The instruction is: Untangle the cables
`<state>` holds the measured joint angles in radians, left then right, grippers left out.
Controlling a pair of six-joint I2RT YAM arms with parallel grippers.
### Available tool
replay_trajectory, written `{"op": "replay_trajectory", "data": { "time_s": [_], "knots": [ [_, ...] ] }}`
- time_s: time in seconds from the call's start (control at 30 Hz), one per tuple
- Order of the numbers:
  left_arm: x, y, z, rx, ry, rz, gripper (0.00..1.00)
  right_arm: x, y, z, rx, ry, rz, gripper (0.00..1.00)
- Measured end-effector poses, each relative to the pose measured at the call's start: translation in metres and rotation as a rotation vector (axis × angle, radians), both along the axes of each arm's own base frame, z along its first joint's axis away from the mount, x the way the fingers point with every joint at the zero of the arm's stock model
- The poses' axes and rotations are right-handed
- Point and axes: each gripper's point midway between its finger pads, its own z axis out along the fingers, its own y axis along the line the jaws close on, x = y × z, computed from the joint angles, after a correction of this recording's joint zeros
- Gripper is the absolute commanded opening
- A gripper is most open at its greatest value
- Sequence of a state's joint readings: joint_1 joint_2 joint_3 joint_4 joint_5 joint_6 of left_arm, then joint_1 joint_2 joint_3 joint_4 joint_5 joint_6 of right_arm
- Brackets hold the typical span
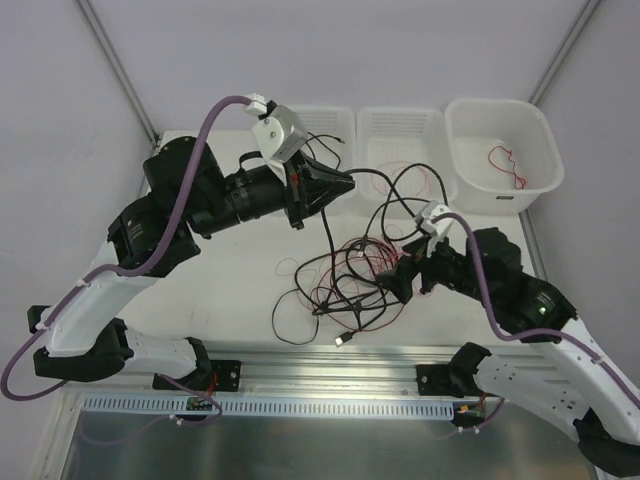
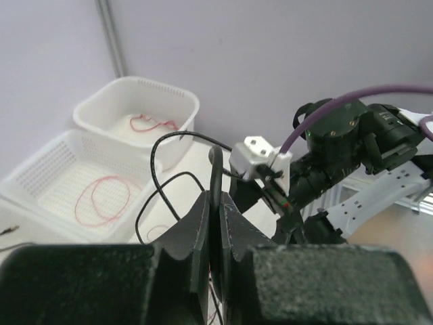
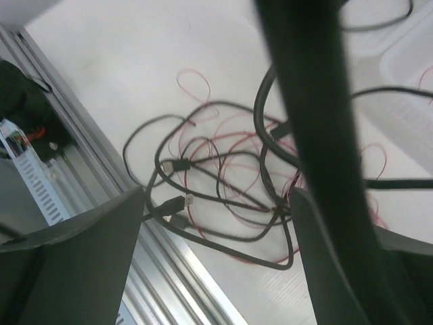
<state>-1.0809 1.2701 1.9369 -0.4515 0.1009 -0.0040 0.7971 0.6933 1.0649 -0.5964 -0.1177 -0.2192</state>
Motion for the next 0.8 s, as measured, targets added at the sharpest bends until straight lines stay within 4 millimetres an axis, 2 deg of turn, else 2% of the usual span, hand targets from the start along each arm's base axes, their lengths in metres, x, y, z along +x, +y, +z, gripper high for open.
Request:
{"op": "replay_trajectory", "data": {
  "time_s": [0.17,0.23,0.4,0.47,0.53,0.7,0.73,0.8],
  "knots": [
    [0.02,-0.004,-0.04,0.085,0.057,0.093,0.01,0.009,0.008,-0.074,-0.124,0.142,-0.016,0.92],
    [0.029,-0.004,-0.057,0.121,0.076,0.137,0.01,0.007,0.007,-0.096,-0.152,0.185,-0.022,0.92],
    [0.04,0.006,-0.076,0.136,0.089,0.217,0.01,-0.009,-0.001,-0.155,-0.22,0.327,-0.031,0.92],
    [0.041,0.012,-0.09,0.15,0.103,0.241,0.01,-0.014,-0.003,-0.17,-0.239,0.372,-0.032,0.91],
    [0.044,0.014,-0.112,0.173,0.134,0.261,0.0,-0.018,-0.004,-0.18,-0.251,0.41,-0.032,0.91],
    [0.071,0.027,-0.191,0.276,0.295,0.355,0.0,-0.024,0.0,-0.183,-0.238,0.441,-0.012,0.89],
    [0.077,0.032,-0.202,0.287,0.326,0.378,0.0,-0.026,0.002,-0.184,-0.236,0.45,-0.003,0.88],
    [0.085,0.039,-0.21,0.285,0.362,0.408,0.0,-0.031,0.006,-0.189,-0.234,0.472,0.022,0.88]
  ]
}}
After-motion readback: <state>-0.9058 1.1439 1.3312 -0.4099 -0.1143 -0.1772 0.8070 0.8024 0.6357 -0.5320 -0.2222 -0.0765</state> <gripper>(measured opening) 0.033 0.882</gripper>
